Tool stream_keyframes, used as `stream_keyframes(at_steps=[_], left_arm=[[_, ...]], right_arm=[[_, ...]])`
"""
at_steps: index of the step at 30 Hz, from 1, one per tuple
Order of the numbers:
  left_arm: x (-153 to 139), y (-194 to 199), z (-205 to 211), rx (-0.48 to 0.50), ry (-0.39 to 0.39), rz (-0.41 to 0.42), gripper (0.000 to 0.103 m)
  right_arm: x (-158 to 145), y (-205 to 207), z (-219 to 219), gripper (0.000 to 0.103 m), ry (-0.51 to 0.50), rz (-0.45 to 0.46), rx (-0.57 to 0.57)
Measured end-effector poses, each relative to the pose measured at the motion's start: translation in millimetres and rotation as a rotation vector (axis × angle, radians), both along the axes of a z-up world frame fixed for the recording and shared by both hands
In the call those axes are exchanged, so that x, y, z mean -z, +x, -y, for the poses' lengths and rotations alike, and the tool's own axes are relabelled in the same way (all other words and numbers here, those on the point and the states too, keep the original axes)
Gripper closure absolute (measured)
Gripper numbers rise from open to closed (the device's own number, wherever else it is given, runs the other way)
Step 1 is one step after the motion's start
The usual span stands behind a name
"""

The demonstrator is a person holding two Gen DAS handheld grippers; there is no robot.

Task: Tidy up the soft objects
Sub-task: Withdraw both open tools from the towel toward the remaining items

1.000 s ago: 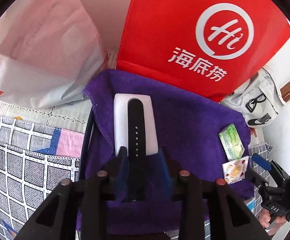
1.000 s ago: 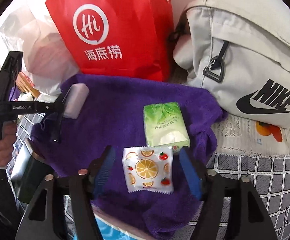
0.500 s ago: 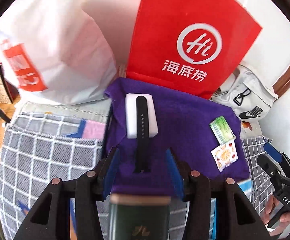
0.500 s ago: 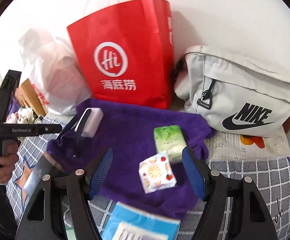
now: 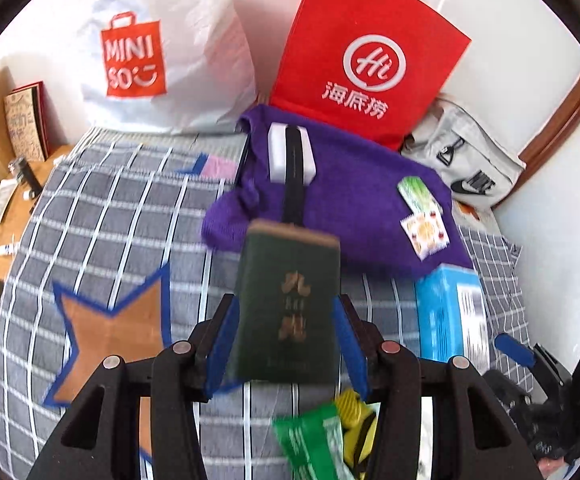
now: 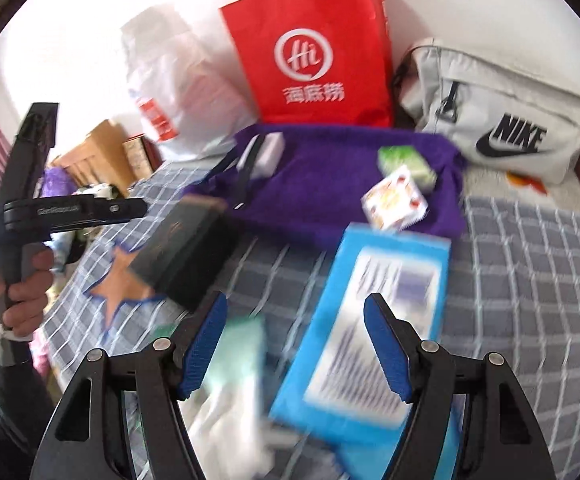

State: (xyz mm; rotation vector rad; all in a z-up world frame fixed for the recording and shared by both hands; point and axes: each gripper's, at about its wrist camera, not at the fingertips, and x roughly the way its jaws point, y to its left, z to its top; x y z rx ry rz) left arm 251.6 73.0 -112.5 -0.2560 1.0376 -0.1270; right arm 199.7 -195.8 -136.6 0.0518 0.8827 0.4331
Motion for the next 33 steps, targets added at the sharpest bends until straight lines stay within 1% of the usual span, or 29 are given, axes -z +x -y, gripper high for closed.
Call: stream_keyframes(at_steps=[1,2,3,5,9,12,16,19,20,21,22,25,28,30,33], left_arm=[[1.2,-5.7,0.2,-0.001,-0.003,-0.002,0.057],[2.8,-11.8,0.4,-0.001,-0.007,-0.006,0.057],[3.7,-18.9,0.1,0.001,-0.011,-0.007,0.057],[4.7,-32.2,1.1,0.006,-0.022,0.001,0.057],[9.2,-53.1,1.0,0.013,-0.039,0.006,0.057],[15.7,-66.5,-2.8,0.004,-0.059,0.004,0.055],[26.8,-80.6,-7.3,0.004,-0.086,-0.012,0.055],[34.0,-87.0,-12.3,0.003,-0.088,-0.026,0.054],[35.9,-88.6,-14.6,0.0,-0.089,-0.03,0.054],[37.5,-90.3,-17.3,-0.004,-0.091,-0.033,0.054],[38.8,-91.9,-19.9,-0.006,-0.091,-0.034,0.054],[43.5,-96.3,-28.7,-0.02,-0.09,-0.042,0.054],[48.5,-97.6,-33.6,-0.027,-0.087,-0.057,0.054],[52.2,-97.1,-34.7,-0.036,-0.081,-0.072,0.054],[56.8,-98.0,-30.8,-0.025,-0.073,-0.082,0.054]], right_arm=[[-0.6,-10.5,-4.0,0.037,-0.001,0.009,-0.013],[-1.1,-19.3,-8.5,0.042,-0.005,0.017,-0.029],[-1.3,-28.9,-14.8,0.051,-0.012,0.025,-0.053],[0.7,-44.6,-27.1,0.059,-0.018,0.024,-0.101],[10.7,-69.9,-49.8,0.062,-0.048,0.009,-0.161],[19.5,-83.1,-61.0,0.062,-0.077,-0.004,-0.183],[32.1,-86.3,-72.1,0.062,-0.119,-0.025,-0.187],[42.9,-81.1,-80.9,0.063,-0.192,-0.032,-0.161],[46.6,-79.2,-83.6,0.068,-0.221,-0.03,-0.149],[51.1,-77.4,-86.0,0.075,-0.245,-0.034,-0.145],[53.9,-75.9,-87.6,0.078,-0.251,-0.04,-0.147],[49.5,-76.9,-86.9,0.081,-0.22,-0.019,-0.137],[33.1,-82.1,-81.4,0.081,-0.109,0.008,-0.137],[22.1,-86.0,-78.1,0.081,-0.06,0.031,-0.14],[11.1,-90.6,-70.4,0.081,-0.039,0.062,-0.116]])
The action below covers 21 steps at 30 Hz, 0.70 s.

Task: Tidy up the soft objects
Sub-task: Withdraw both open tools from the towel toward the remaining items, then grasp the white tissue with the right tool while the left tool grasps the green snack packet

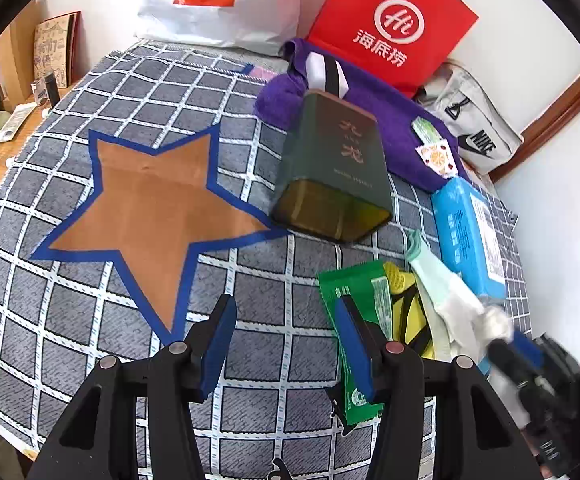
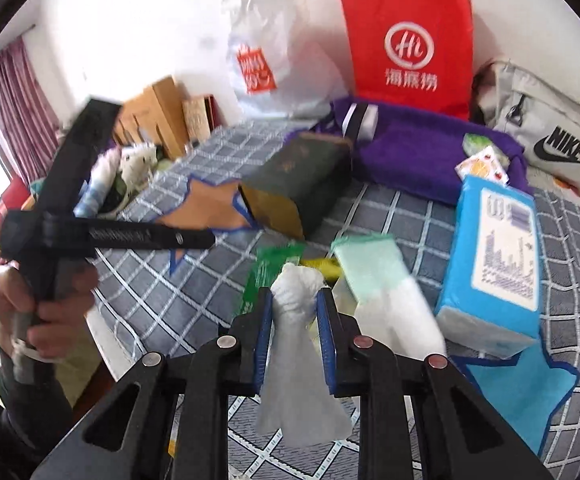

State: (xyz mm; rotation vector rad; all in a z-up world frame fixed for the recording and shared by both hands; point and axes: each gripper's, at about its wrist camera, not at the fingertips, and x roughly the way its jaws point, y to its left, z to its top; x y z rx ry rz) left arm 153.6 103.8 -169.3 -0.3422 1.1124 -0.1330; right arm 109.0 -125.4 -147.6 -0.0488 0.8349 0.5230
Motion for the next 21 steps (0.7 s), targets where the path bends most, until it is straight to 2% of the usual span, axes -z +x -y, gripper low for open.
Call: stream_keyframes(at_steps=[4,10,15,19,21], left_arm=[[9.4,-0.5,12.6,0.034,-0.002,-0.026,0.054],[21.3,4.4,41.8,0.1,-0.051,-0.055,0.053],[33.1,7.6,55.5,0.107,-0.11,-0.094,0.053],[34.3,8.1,60.0,0.086,-0.12,-0.081,0.046],[34.1,7.0,65.9,0.082,-0.104,-0.072,0.046]], right_arm=[[-8.1,-5.7,22.7,0.08,0.01,0.022,0.066],[-7.1,-16.1,72.7,0.08,-0.026,0.057,0.212],[8.3,-23.2,112.5,0.08,-0.016,0.031,0.306],[24.2,-23.8,132.1,0.08,-0.02,0.004,0.351],[32.1,-21.7,135.9,0.08,-0.033,-0.007,0.37]])
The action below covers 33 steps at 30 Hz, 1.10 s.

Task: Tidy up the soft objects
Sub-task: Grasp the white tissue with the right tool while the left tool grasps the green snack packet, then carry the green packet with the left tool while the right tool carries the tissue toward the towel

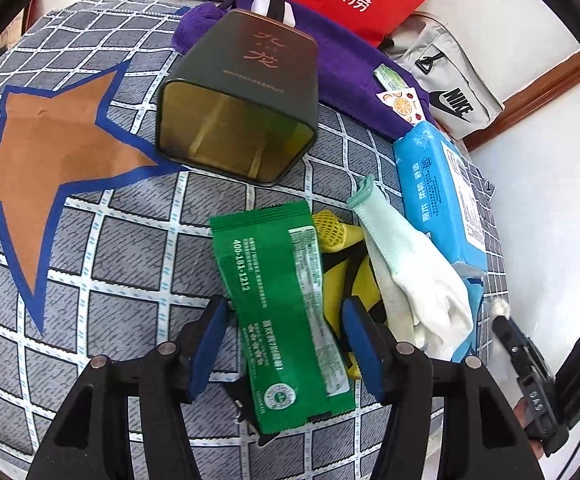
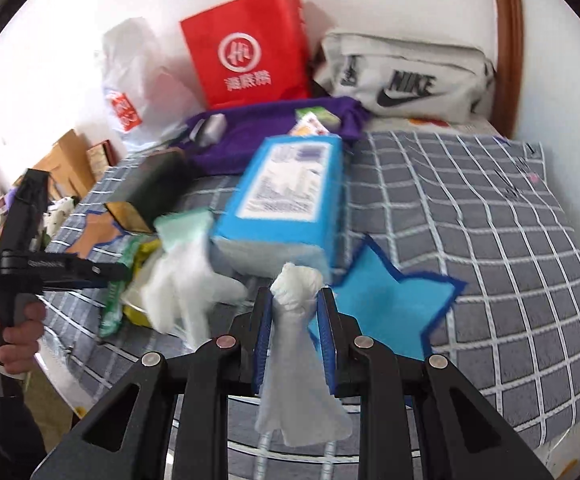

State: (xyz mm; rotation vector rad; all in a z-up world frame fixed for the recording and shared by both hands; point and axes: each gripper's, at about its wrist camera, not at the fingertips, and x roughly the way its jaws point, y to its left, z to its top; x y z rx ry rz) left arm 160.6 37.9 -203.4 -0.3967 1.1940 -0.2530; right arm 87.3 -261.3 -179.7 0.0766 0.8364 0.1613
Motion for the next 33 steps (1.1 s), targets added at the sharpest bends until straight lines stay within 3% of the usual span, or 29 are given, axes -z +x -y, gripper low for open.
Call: stream_keyframes(at_steps=[5,7,16,22,33], left_arm=[[-0.9,0.2,13.4,0.003,0.077,0.028,0.05],[-0.6,1.7,14.3,-0.01,0.111,0.033,0.06],[-0.5,-1.2,3.7,-0.05,0.073,0.028,0.067],[-7.4,-5.0,-8.3,-0.075,0.063,0.027,0.067],[-38.4,-11.0,-19.4,-0.083,0.075,0.081,0.067]], right_arm=[[23.9,10.2,4.0,0.08,-0.002,-0.049,0.017],[31.4,13.0,3.4,0.08,-0.002,-0.063,0.016],[49.9,19.4,-3.6,0.076,-0.027,-0.066,-0.012],[43.4,20.5,5.8,0.079,0.037,-0.066,-0.015],[0.1,15.1,1.2,0.079,0.102,0.01,-0.058]])
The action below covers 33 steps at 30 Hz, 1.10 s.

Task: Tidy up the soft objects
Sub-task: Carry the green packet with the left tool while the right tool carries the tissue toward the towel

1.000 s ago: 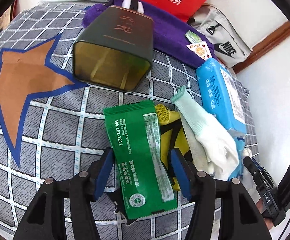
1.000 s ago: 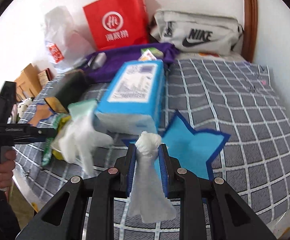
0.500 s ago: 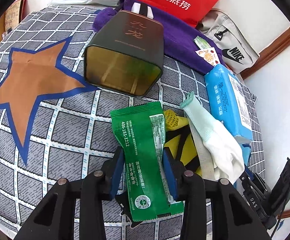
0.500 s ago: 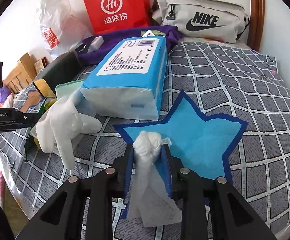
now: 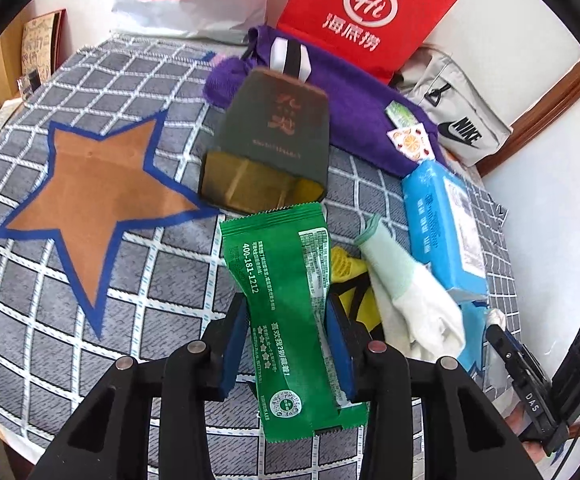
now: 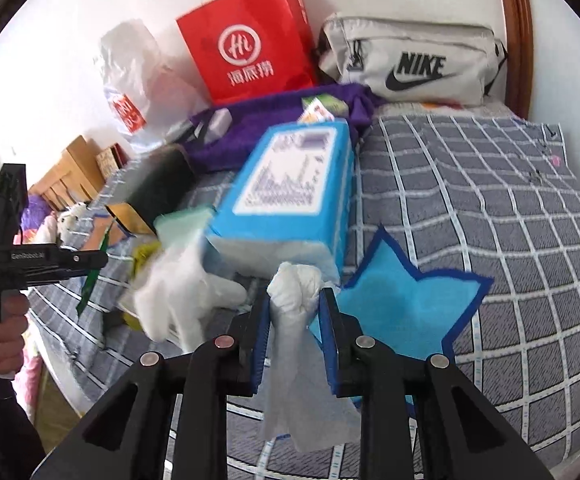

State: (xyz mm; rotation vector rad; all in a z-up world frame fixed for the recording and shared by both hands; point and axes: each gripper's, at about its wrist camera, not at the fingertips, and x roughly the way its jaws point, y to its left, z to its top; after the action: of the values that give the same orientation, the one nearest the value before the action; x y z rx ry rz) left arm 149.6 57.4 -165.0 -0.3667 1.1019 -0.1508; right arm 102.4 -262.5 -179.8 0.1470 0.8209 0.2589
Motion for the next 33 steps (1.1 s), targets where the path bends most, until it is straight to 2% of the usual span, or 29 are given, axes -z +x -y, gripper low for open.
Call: stream_keyframes(at_steps=[11,20,33], left_arm=[[-33.3,2.1,-4.7,0.01,0.012,0.065,0.067],[-54.3,14.4,-6.3,0.011,0.011,0.105,0.067],[-78.8,51.4,6.3,0.035,0.069,0.154,0.067]], right_arm=[[-37.8,9.8,-12.0,0.079,0.013,0.063,-0.03],[-52.3,26.2,-24.7,0.079,0.015,0.078,-0.052],[-69.2,65.9,-43.4,0.079,-0.019,0.093,-0.076]])
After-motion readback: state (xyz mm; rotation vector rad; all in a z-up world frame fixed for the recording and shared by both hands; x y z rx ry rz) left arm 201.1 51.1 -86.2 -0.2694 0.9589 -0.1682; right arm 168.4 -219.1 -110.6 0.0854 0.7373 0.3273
